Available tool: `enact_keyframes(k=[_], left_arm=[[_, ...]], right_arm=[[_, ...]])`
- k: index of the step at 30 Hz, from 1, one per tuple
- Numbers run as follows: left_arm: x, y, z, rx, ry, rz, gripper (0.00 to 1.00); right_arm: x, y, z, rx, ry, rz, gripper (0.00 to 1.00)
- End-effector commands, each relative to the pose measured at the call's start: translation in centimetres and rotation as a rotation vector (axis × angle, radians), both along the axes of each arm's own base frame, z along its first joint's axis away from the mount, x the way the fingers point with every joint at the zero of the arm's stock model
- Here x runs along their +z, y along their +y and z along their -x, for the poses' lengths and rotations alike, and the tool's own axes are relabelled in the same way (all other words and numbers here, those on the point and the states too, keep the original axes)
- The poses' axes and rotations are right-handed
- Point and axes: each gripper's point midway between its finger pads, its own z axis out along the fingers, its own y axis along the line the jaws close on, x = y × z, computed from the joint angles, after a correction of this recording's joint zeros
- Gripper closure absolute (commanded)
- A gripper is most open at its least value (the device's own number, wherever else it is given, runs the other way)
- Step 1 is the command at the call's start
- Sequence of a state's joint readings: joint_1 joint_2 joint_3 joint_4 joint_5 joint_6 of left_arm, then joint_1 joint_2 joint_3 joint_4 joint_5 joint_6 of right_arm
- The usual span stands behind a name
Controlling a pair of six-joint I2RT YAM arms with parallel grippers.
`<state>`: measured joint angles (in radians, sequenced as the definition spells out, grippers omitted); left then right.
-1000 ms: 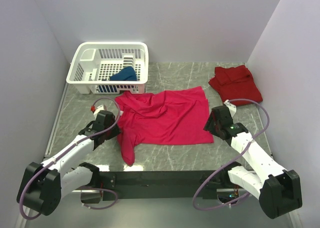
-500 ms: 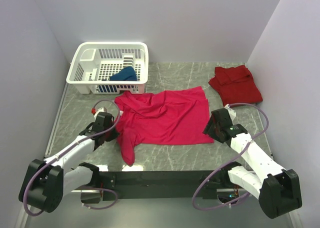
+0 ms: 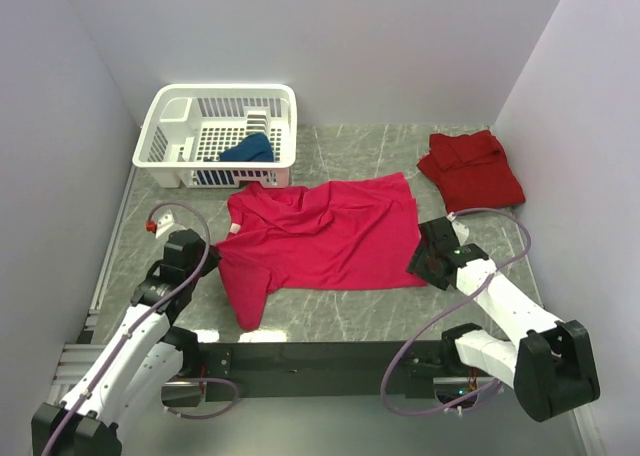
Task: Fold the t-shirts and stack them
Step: Flatten the tshirt out
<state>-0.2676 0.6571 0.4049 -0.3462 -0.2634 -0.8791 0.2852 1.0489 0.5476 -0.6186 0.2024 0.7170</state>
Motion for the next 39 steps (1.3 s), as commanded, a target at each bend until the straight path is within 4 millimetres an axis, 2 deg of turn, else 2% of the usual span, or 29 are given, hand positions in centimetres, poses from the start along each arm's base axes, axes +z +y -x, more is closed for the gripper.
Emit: enact_keyframes(k=[1,6,12,14,15,16,17,22,26,33,37,39], left_arm=[[-0.4,0.7,-0.1,0.036,0.030,-0.022,0.99],[0.1,0.7,0.0,0.038,0.005,-0.014,0.99],[0.4,0.8,0.0,0.041,-0.012,-0.011,0.99],[0.6,0.8,-0.1,0.042,-0.019,-0.011,0.99],[0.7,0.8,-0.1,0.042,-0.022,-0.010,0.99],[0.7,0.8,-0.1,0.042,-0.024,-0.010,1.00],[0.6,0.8,0.0,0.042,-0.024,-0.010,0.99],[0.8,0.8,-0.1,0.040,-0.030,-0.007,0.99],[0.7,0.7,0.0,0.035,-0.030,-0.003,0.99],[0.2,0.4,0.0,0.019,-0.021,0.003,1.00],[-0.4,0.3,-0.1,0.017,-0.002,-0.004,0.99],[-0.8,0.4,-0.1,0.017,0.014,-0.011,0.92]], right_arm=[[0.1,-0.6,-0.3,-0.023,0.010,0.028,0.37],[-0.7,-0.6,-0.2,-0.015,0.062,0.044,0.41],[-1.4,-0.5,0.0,-0.006,0.114,0.060,0.55],[-1.4,-0.7,-0.1,-0.010,0.116,0.071,0.71],[-1.4,-0.7,-0.1,-0.011,0.119,0.075,0.88],[-1.3,-0.7,-0.2,-0.011,0.120,0.080,0.96],[-1.2,-0.9,-0.1,-0.012,0.125,0.086,1.00],[1.3,-2.2,-1.0,-0.049,0.069,0.152,1.00],[3.5,-4.1,-1.4,-0.106,0.009,0.235,1.00],[4.9,-5.5,-1.4,-0.160,-0.030,0.248,1.00],[5.3,-5.6,-1.4,-0.165,-0.047,0.240,1.00],[5.5,-5.5,-1.6,-0.158,-0.049,0.240,1.00]])
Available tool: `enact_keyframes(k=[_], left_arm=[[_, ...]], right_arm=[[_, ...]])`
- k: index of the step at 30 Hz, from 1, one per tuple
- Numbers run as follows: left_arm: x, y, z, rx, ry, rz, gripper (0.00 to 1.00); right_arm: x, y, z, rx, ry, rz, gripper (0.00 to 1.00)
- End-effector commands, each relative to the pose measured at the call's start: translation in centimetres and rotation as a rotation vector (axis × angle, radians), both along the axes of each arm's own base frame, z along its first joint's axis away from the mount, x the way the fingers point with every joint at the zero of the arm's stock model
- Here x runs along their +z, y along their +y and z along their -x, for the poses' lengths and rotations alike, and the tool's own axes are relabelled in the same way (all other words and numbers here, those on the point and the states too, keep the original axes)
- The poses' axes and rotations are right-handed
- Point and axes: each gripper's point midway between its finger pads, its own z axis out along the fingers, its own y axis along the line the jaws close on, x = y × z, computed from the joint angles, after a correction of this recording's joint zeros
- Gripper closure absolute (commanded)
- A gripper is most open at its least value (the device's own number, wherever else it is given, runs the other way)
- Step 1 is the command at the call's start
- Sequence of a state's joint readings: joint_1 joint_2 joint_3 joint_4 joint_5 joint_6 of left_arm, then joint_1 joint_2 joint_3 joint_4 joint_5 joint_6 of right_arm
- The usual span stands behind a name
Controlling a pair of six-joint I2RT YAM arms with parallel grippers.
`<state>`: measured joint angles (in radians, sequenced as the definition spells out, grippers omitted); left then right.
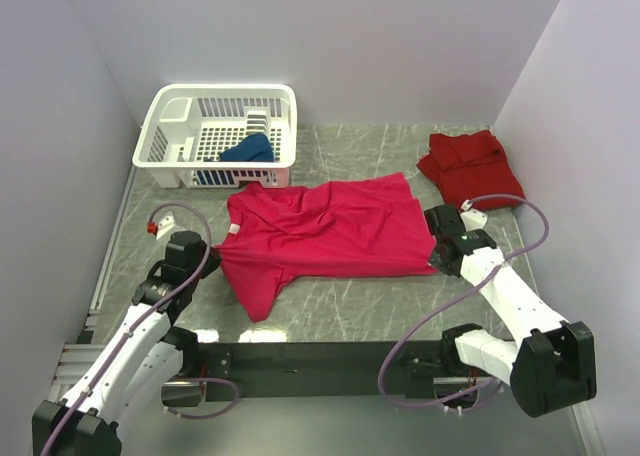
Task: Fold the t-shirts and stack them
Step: Flatten the tshirt out
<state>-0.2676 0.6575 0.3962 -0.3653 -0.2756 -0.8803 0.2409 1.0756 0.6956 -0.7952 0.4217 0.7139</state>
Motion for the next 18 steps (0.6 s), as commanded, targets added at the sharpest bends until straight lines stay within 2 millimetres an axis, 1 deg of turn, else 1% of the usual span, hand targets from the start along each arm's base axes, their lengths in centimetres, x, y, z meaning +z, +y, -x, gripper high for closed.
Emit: enact_keyframes(k=[1,2,3,4,5,7,8,9,10,11,12,13,14,15,16,17,18], left_arm=[[0.0,0.1,-0.6,0.008,-0.008,0.001,0.82],[0.0,0.2,-0.6,0.011,-0.006,-0.004,0.57],[0.0,0.3,-0.6,0.015,-0.006,-0.006,0.46],[0.2,0.3,-0.6,0.018,-0.013,-0.003,0.35],[0.4,0.4,-0.6,0.023,-0.017,-0.008,0.21],[0.6,0.5,-0.6,0.024,-0.020,-0.011,0.13],[0.9,0.3,-0.6,0.017,-0.026,-0.006,0.09],[1.1,0.1,-0.6,0.003,-0.030,0.002,0.08],[1.1,-0.1,-0.6,-0.005,-0.031,0.009,0.07],[1.1,-0.4,-0.5,-0.015,-0.033,0.019,0.08],[0.7,-1.0,-0.3,-0.041,-0.020,0.035,0.08],[0.5,-1.2,-0.2,-0.050,-0.013,0.044,0.09],[0.3,-1.7,0.1,-0.066,-0.003,0.051,0.11],[-0.1,-1.8,0.3,-0.072,0.006,0.052,0.12],[-0.1,-2.0,0.4,-0.074,0.006,0.049,0.12],[-0.2,-2.6,0.8,-0.098,0.009,0.046,0.13],[-0.1,-2.7,0.9,-0.097,0.006,0.037,0.14]], right_arm=[[2.1,-0.8,-1.0,-0.020,-0.053,0.034,1.00],[2.3,-0.7,-1.0,-0.008,-0.048,0.037,0.99],[2.9,-0.1,-1.5,0.043,-0.051,0.020,0.95],[3.2,0.2,-1.8,0.070,-0.054,0.012,0.93],[3.6,1.0,-2.0,0.100,-0.060,-0.005,0.92],[4.8,3.2,-2.7,0.193,-0.102,-0.048,0.87],[5.7,5.7,-3.2,0.287,-0.156,-0.074,0.85],[6.4,7.3,-3.5,0.337,-0.192,-0.095,0.78],[7.0,9.0,-3.7,0.379,-0.223,-0.126,0.75],[7.6,11.1,-4.2,0.424,-0.271,-0.171,0.69],[7.9,13.4,-3.9,0.488,-0.281,-0.209,0.67],[8.2,14.8,-3.9,0.521,-0.286,-0.230,0.66],[7.6,15.9,-4.0,0.535,-0.265,-0.225,0.64],[8.4,17.9,-3.7,0.587,-0.272,-0.227,0.63],[8.4,18.5,-3.7,0.602,-0.266,-0.210,0.62],[7.7,18.8,-3.9,0.603,-0.246,-0.155,0.62],[7.9,19.7,-3.6,0.627,-0.248,-0.140,0.62]])
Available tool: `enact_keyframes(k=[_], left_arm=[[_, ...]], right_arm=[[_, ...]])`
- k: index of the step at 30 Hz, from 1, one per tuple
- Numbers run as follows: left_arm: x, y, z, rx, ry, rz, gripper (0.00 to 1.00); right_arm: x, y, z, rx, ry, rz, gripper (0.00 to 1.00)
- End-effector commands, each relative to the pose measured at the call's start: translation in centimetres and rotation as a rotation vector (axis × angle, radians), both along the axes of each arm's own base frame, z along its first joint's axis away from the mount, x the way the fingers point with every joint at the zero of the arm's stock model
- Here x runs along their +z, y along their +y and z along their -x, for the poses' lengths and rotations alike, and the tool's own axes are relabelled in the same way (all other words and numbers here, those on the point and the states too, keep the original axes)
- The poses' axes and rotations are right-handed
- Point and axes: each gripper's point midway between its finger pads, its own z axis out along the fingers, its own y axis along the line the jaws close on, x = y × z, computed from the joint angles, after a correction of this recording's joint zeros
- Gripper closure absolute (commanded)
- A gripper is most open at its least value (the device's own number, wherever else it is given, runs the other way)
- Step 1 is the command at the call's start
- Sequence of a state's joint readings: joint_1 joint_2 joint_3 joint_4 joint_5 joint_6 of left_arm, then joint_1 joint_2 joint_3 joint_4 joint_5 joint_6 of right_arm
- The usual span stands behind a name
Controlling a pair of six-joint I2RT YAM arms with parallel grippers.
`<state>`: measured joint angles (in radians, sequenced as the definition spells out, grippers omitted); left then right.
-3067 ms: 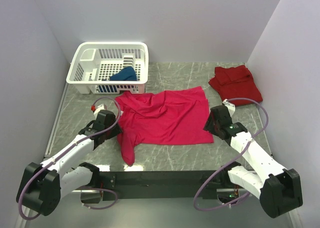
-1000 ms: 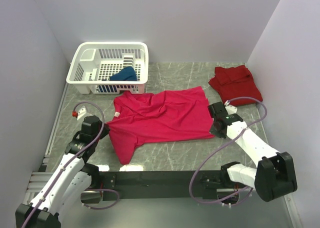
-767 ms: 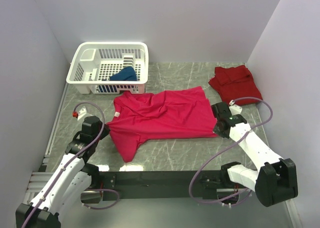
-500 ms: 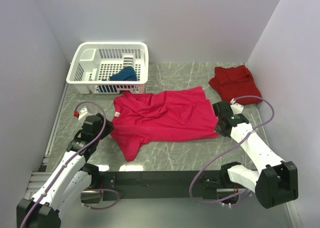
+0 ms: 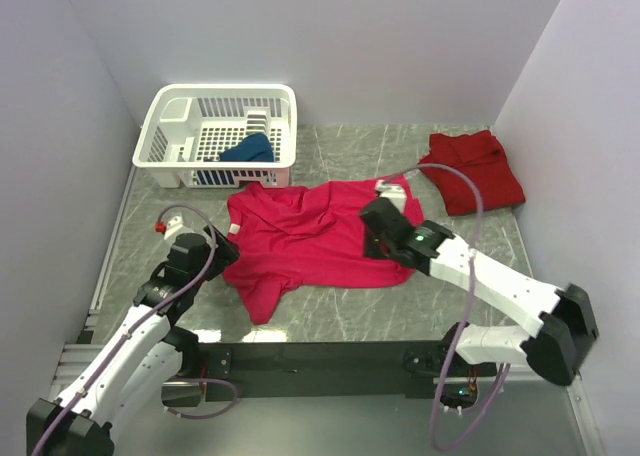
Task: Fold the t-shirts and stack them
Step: Flatten the tshirt out
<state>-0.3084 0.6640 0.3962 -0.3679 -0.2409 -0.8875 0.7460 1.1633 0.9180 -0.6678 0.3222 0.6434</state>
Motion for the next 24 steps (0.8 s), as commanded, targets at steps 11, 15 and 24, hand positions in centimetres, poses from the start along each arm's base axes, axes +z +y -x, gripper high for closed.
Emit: enact_keyframes(k=[11,15,24], left_arm=[[-1.0,-7.2,1.6,-0.277,0.045,-0.052,0.17],[-0.1,-9.4,1.3,-0.324,0.025,-0.104,0.17],[0.1,-13.5,0.0,-0.413,-0.002,-0.141,0.15]], right_arm=[[-3.1,-0.1,-1.7,-0.096,-0.001,0.110,0.59],[-4.2,-3.5,-2.5,-0.176,0.008,0.140,0.58],[-6.7,-6.9,-3.7,-0.230,0.063,0.137,0.58]])
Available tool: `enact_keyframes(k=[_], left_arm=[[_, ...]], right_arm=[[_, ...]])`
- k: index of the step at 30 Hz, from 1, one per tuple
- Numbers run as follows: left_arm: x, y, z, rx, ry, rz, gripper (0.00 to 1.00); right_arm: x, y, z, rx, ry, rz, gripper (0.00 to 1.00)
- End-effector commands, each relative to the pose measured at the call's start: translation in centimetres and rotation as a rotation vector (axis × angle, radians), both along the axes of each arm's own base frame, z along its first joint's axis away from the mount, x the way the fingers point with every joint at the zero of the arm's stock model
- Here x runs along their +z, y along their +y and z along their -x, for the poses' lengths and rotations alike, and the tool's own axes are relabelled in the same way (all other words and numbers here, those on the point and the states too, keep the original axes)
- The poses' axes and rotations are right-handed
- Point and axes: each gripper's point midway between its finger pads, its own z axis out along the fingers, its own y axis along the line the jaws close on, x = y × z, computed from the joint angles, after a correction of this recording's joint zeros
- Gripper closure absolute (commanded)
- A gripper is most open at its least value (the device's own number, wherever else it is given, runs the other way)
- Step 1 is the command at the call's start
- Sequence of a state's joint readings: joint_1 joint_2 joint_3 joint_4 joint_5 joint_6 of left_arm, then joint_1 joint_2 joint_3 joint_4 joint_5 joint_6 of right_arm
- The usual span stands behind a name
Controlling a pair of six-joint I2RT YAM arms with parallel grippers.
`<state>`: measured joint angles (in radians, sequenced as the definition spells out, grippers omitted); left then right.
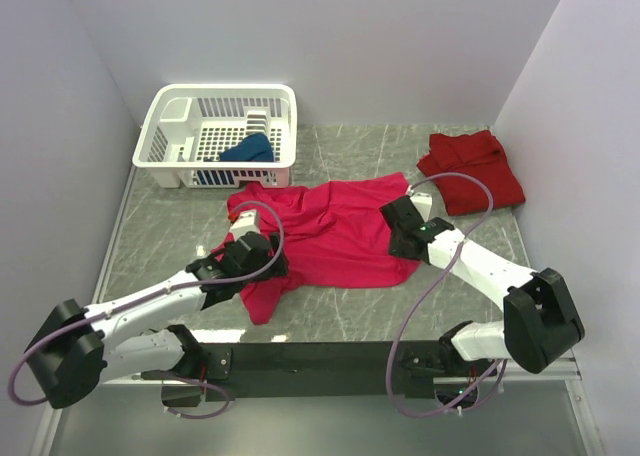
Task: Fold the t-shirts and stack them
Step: Flatten the tshirt out
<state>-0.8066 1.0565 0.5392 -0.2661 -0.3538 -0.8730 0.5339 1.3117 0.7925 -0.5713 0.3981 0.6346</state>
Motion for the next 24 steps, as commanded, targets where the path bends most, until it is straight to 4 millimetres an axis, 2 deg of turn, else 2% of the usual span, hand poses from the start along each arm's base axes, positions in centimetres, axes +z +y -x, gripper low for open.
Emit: enact_keyframes(k=[1,3,8,16,19,20,22,24], left_arm=[[1.5,-1.6,-2.0,-0.013,-0.070,0.016,0.14],[1.6,-2.4,-2.4,-0.025,-0.075,0.026,0.14],[0.1,-3.0,-2.9,-0.044,-0.044,-0.015,0.14],[-0.5,-2.9,-2.8,-0.051,-0.042,-0.027,0.12],[-1.1,-2.8,-2.7,-0.052,-0.034,-0.036,0.12],[-1.3,-2.8,-2.7,-0.050,-0.029,-0.041,0.12],[-2.0,-2.6,-2.8,-0.046,-0.014,-0.060,0.12],[-2.4,-2.8,-2.9,-0.048,-0.008,-0.066,0.11]], right_arm=[[0.0,0.2,-1.3,0.010,-0.035,-0.023,0.58],[-0.5,0.1,-1.4,0.009,-0.022,-0.027,0.58],[-2.3,-0.4,-1.5,0.000,0.020,-0.025,0.58],[-4.0,0.0,-1.1,0.014,0.089,-0.049,0.61],[-4.0,-0.4,-0.8,0.000,0.101,-0.036,0.75],[-3.9,-1.0,-0.2,-0.017,0.113,-0.014,0.87],[-3.0,-1.9,0.7,-0.047,0.102,0.001,0.99],[-2.4,-3.3,1.5,-0.086,0.084,0.035,1.00]])
